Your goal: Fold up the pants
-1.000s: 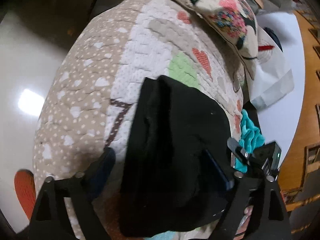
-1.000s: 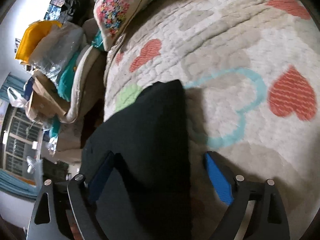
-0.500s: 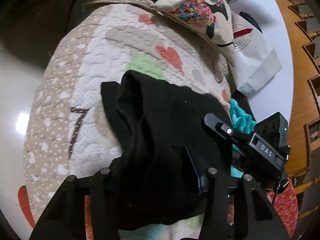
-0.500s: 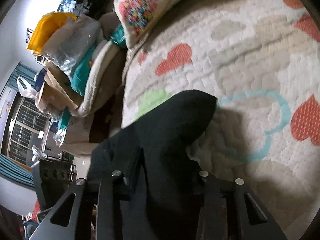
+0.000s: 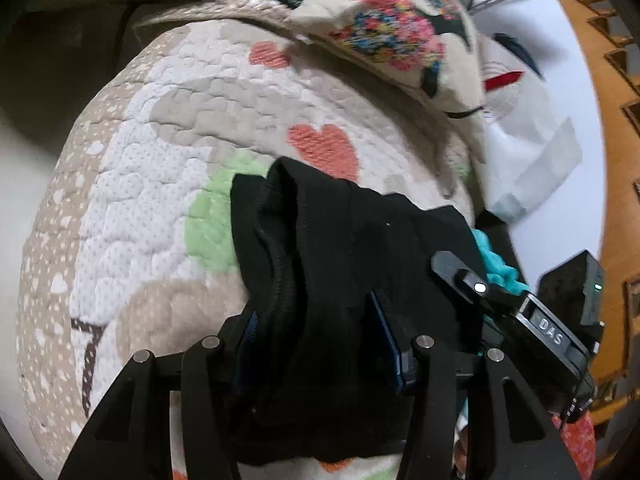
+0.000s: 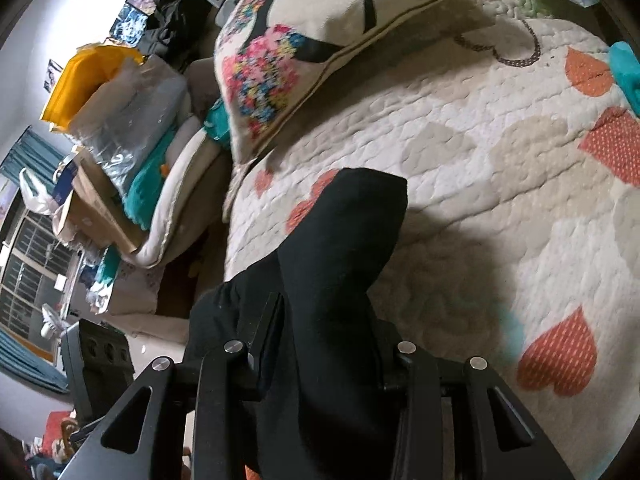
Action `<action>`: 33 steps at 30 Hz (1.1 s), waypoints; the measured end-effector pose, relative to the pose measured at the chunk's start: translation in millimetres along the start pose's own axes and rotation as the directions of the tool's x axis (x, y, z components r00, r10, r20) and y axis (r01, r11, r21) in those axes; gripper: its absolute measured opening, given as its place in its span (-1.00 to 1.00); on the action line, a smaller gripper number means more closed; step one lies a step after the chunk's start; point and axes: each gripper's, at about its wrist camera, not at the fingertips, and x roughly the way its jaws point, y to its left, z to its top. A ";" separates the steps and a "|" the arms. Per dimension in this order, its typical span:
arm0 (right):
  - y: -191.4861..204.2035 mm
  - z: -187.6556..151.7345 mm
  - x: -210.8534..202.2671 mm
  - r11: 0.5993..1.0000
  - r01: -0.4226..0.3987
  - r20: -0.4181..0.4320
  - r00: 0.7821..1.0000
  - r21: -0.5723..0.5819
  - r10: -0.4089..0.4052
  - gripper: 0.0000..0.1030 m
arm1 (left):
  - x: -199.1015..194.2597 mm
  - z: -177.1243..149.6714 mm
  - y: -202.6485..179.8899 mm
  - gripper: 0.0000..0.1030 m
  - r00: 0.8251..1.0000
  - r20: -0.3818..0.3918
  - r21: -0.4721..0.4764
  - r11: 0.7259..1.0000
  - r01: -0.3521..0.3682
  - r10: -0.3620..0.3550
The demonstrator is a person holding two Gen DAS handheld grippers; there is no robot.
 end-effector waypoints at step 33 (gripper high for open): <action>27.9 -35.8 -69.1 0.932 0.311 0.163 0.945 -0.188 -0.283 0.38 | -41.3 -4.7 12.2 0.11 0.968 0.071 0.035 0.969 -0.243 0.240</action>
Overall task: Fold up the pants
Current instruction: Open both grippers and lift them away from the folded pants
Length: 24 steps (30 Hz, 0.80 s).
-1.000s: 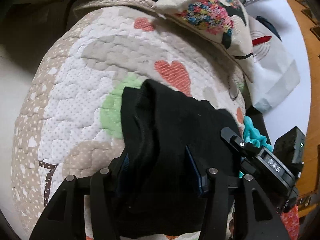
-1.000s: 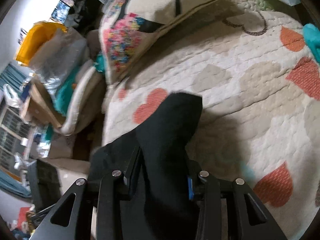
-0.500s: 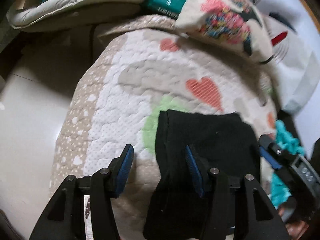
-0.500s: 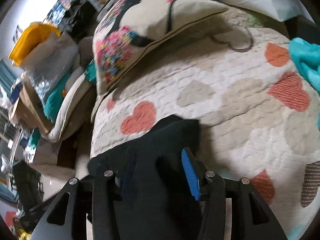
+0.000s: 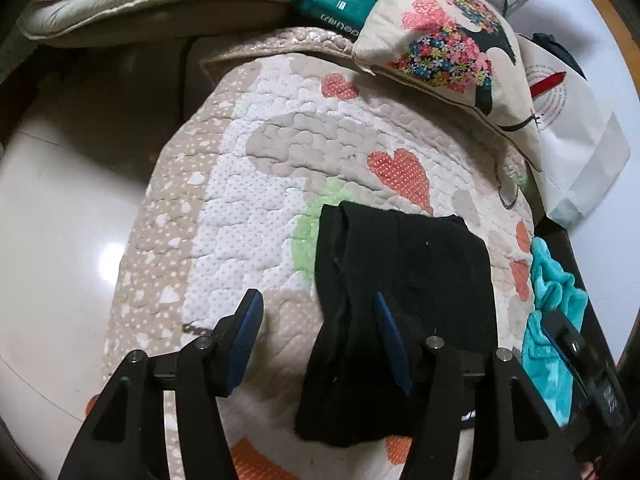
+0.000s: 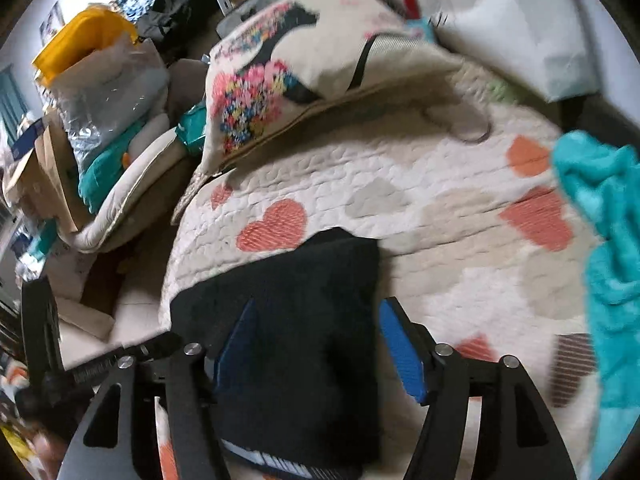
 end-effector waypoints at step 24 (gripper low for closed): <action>10.8 -136.6 -84.1 1.000 -0.009 0.031 0.999 -0.011 0.009 0.43 | -192.7 -167.2 -36.4 0.97 0.723 0.658 0.122 0.918 -0.378 0.211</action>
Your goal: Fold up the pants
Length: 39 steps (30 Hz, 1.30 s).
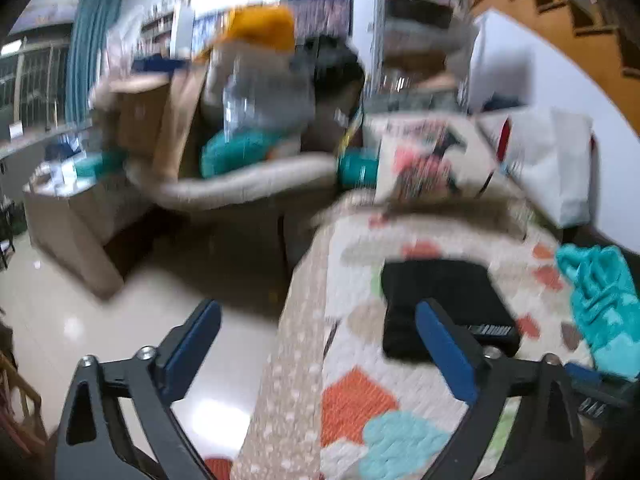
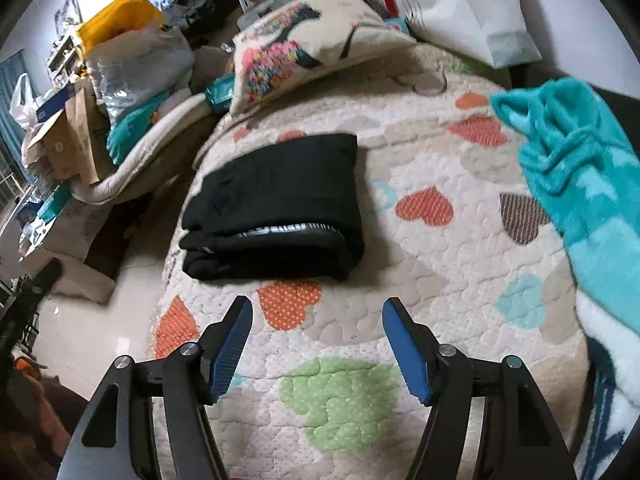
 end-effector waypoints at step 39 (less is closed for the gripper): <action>21.2 -29.7 12.2 0.997 -0.004 -0.070 0.998 -0.076 -0.002 0.57 | 24.3 -19.4 -45.3 1.00 0.936 -0.344 0.059 0.993 0.105 -0.079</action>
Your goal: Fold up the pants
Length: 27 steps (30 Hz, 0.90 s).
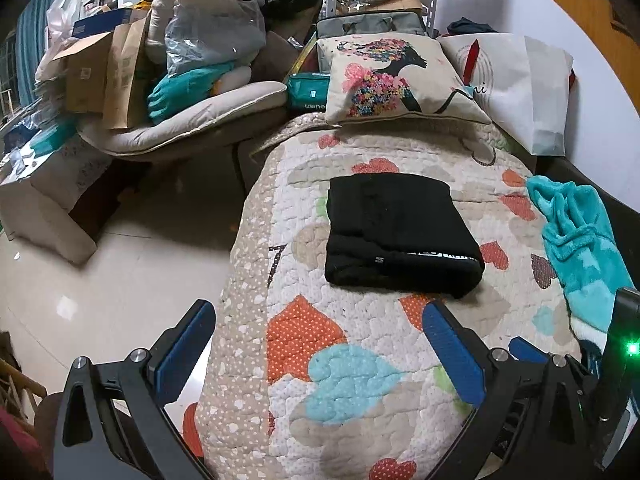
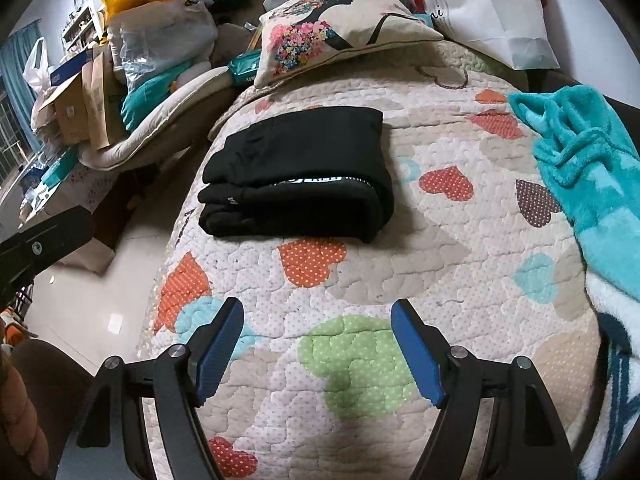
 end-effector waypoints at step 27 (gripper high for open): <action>-2.9 -0.2 6.5 1.000 0.015 -0.014 1.000 -0.007 -0.015 0.62 | 20.7 -10.0 -0.6 1.00 0.992 -0.100 -0.022 0.997 0.070 -0.071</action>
